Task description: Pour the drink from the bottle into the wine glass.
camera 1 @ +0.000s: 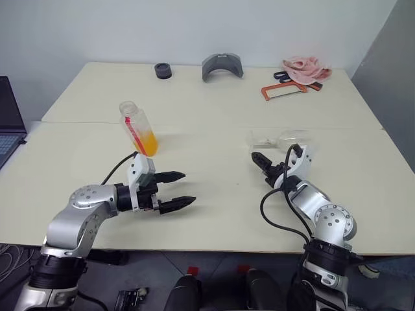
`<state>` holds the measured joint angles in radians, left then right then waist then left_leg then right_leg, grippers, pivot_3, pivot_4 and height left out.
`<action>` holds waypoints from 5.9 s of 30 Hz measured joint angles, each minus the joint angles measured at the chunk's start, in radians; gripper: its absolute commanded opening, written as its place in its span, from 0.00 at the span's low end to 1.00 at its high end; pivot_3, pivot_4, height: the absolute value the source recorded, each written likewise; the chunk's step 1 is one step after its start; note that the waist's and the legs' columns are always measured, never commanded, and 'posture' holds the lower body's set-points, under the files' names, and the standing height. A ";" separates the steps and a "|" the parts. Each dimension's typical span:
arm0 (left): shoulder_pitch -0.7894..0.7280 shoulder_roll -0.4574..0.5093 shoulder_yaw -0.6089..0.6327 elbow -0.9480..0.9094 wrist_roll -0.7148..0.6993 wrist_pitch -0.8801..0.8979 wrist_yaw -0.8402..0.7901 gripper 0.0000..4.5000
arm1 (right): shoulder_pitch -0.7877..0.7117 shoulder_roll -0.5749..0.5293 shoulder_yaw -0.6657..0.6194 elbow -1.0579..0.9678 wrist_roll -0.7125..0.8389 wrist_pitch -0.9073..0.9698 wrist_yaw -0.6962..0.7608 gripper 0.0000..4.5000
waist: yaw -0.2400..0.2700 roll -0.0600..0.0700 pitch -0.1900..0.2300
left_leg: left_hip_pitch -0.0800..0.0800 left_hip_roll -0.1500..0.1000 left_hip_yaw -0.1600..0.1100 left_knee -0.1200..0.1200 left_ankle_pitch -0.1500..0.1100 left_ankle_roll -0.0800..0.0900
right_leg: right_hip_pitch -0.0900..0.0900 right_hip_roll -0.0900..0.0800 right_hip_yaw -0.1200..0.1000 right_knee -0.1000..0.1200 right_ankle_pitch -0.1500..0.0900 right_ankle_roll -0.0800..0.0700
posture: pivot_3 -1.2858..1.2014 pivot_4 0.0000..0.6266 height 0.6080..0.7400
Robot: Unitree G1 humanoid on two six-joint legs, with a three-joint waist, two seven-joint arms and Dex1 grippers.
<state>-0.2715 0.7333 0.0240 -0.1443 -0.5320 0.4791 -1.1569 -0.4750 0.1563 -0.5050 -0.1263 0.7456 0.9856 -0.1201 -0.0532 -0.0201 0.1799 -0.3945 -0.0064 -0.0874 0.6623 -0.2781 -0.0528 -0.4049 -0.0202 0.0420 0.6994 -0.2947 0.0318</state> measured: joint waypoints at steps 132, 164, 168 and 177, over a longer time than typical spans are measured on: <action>0.176 -0.289 0.314 0.081 0.194 -0.237 0.754 1.00 | 0.186 -0.630 0.700 -0.229 -0.490 -0.645 1.045 0.99 | 0.007 -0.001 -0.001 | 0.001 0.003 -0.003 0.000 0.000 0.000 | 0.001 -0.002 -0.001 -0.002 0.001 -0.002 | 0.52 0.24 1.00; -0.235 -0.196 0.223 0.553 0.292 -0.384 0.613 1.00 | 0.089 -0.602 0.699 -0.377 -0.388 -0.420 0.877 0.99 | 0.019 -0.002 -0.001 | 0.000 0.001 -0.004 0.001 0.000 0.000 | 0.001 -0.002 -0.002 -0.002 0.001 -0.002 | 0.52 0.24 1.00; -0.279 -0.196 0.217 0.604 0.298 -0.405 0.597 1.00 | 0.089 -0.604 0.699 -0.380 -0.386 -0.419 0.866 0.99 | 0.019 -0.002 -0.001 | 0.000 0.000 -0.004 0.001 0.000 0.000 | 0.000 -0.002 -0.002 -0.002 0.001 -0.002 | 0.52 0.24 1.00; -0.344 -0.194 0.218 0.703 0.298 -0.426 0.575 0.86 | 0.089 -0.605 0.701 -0.380 -0.389 -0.419 0.854 1.00 | 0.019 -0.002 -0.001 | 0.000 0.000 -0.004 0.001 0.000 0.000 | 0.000 -0.001 -0.002 -0.002 0.001 -0.002 | 0.52 0.24 1.00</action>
<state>-0.6153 0.5395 0.2417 0.5586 -0.2342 0.0527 -0.5819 -0.3864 -0.4484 0.1958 -0.5068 0.3569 0.5664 0.7342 -0.0344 -0.0217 0.1791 -0.3948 -0.0063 -0.0917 0.6632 -0.2782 -0.0527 -0.4046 -0.0215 0.0398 0.6975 -0.2935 0.0297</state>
